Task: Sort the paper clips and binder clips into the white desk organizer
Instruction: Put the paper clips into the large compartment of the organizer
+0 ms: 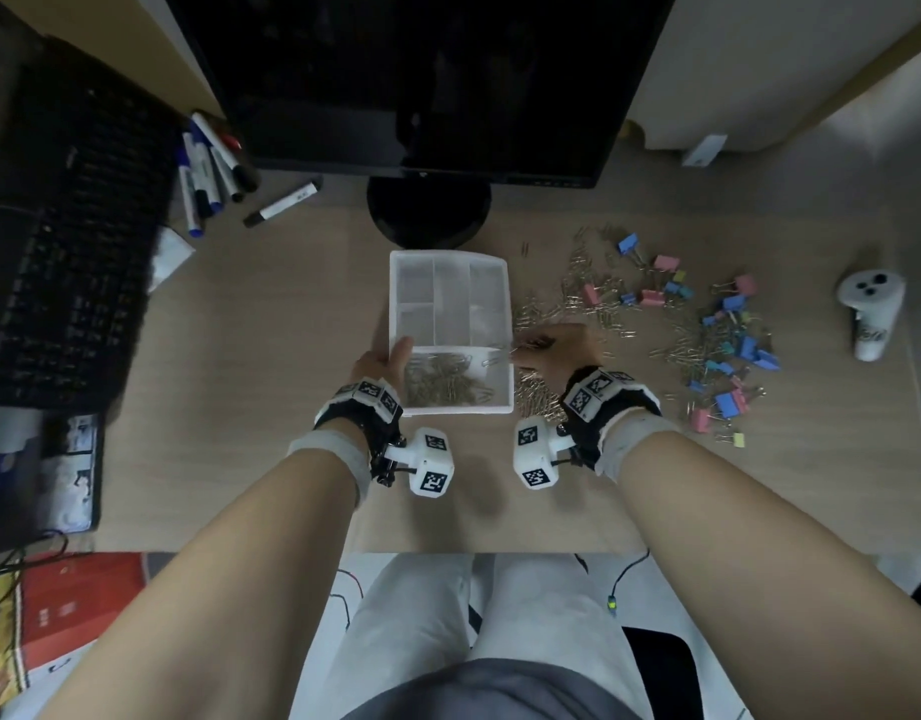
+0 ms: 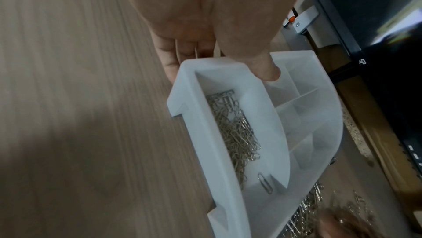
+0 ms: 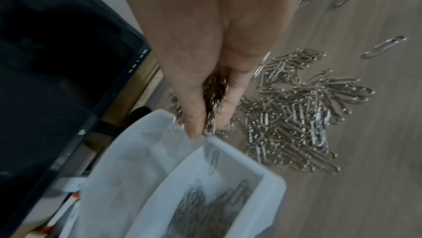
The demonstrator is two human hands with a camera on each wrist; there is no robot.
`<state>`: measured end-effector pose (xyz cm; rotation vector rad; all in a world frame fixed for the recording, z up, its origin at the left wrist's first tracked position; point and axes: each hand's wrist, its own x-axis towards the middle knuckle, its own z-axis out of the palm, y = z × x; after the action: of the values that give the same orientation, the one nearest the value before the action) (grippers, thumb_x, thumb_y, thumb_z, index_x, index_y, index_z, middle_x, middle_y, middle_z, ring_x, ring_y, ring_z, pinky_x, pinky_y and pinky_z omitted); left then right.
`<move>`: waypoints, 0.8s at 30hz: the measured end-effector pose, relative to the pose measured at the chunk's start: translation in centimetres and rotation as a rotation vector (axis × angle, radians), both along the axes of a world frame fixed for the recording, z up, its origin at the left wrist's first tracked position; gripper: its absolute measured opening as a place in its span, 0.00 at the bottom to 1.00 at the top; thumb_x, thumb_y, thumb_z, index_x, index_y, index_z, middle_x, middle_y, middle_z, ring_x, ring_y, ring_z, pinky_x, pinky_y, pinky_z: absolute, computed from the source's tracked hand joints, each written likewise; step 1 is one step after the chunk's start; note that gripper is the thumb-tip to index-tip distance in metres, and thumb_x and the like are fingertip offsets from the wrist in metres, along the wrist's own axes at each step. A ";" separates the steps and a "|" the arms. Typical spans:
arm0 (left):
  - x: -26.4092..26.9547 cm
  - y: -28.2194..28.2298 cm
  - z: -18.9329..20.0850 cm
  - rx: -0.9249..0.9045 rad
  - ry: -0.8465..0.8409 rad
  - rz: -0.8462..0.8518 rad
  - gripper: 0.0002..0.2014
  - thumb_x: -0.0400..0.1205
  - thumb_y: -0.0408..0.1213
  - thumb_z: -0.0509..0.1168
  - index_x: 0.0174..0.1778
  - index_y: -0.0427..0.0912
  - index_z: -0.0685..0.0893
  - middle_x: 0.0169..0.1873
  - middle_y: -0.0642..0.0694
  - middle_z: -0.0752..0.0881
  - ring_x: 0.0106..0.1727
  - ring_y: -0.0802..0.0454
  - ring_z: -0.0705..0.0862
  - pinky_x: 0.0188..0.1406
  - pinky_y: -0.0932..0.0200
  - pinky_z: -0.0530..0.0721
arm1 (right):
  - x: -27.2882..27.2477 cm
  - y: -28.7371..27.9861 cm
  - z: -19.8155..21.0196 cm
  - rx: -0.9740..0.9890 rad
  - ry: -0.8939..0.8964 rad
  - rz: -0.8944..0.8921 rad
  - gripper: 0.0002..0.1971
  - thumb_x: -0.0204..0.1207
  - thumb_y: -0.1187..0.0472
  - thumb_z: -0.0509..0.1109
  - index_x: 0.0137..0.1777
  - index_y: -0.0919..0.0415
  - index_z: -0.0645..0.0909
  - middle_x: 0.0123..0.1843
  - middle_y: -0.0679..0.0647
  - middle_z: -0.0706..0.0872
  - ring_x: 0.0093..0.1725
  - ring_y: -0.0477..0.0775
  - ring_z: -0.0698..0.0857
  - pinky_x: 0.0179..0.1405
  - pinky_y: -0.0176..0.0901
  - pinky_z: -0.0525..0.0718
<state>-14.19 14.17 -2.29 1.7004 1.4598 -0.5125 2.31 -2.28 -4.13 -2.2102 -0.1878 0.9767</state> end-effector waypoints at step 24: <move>0.9 -2.4 -0.8 0.169 -0.015 -0.044 0.22 0.90 0.39 0.47 0.79 0.34 0.65 0.77 0.30 0.67 0.76 0.31 0.66 0.76 0.38 0.65 | -2.6 -5.0 -0.5 -0.646 0.092 -0.452 0.42 0.82 0.42 0.66 0.85 0.60 0.49 0.84 0.68 0.53 0.83 0.70 0.56 0.80 0.61 0.59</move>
<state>-13.31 11.78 -3.14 1.8677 1.4928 -0.4089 -0.29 -7.27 -4.64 -2.5898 0.7369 0.9572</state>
